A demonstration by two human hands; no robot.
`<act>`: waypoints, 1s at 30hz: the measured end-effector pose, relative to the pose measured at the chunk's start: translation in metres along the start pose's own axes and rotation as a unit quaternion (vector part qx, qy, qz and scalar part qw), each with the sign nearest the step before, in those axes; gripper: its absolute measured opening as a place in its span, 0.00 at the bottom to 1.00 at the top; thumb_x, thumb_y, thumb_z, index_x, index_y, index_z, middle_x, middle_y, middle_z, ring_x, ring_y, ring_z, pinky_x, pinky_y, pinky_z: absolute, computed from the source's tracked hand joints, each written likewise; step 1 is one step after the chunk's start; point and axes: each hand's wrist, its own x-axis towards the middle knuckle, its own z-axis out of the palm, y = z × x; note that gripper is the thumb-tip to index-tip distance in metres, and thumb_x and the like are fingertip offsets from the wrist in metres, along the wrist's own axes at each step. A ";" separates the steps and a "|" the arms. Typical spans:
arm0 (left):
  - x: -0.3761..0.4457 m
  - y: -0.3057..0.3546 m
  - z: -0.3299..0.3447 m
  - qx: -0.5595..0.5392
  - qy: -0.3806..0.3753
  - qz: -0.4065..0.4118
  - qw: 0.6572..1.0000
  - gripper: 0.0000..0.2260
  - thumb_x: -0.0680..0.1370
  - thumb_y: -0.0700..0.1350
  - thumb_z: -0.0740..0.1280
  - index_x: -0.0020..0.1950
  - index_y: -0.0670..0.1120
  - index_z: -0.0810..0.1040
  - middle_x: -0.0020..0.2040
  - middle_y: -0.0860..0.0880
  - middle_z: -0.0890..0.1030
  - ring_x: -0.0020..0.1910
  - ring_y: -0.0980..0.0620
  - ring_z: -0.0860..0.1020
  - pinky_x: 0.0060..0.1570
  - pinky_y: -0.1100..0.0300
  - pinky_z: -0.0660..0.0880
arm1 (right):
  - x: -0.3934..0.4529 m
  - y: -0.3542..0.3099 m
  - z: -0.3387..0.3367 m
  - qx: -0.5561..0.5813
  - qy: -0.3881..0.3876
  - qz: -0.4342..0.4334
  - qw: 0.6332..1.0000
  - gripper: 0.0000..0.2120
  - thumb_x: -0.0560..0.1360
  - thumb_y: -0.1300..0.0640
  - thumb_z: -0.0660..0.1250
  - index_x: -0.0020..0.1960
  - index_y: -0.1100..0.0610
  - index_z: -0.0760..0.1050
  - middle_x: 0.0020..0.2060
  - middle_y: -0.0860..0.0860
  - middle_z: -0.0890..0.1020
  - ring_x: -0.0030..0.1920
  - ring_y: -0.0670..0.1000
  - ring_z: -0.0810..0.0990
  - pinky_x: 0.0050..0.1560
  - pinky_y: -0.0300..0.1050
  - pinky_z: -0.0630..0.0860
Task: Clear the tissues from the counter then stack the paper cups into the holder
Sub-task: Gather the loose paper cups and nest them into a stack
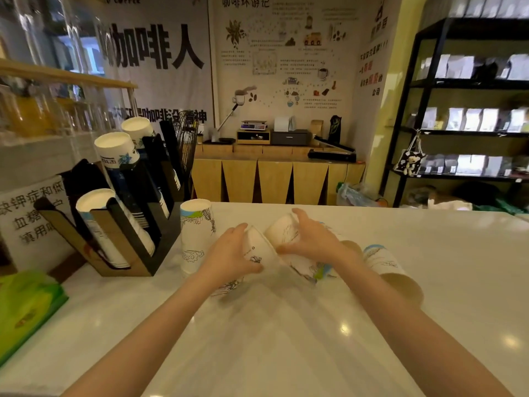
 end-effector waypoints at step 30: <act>0.004 0.016 0.035 -0.341 0.157 -0.028 0.927 0.42 0.61 0.50 0.77 0.69 0.53 0.58 0.67 0.51 0.69 0.64 0.52 0.69 0.59 0.56 0.70 | 0.010 -0.018 0.022 0.334 0.012 -0.030 0.942 0.48 0.58 0.43 0.77 0.71 0.46 0.55 0.59 0.41 0.68 0.60 0.44 0.67 0.51 0.34 0.66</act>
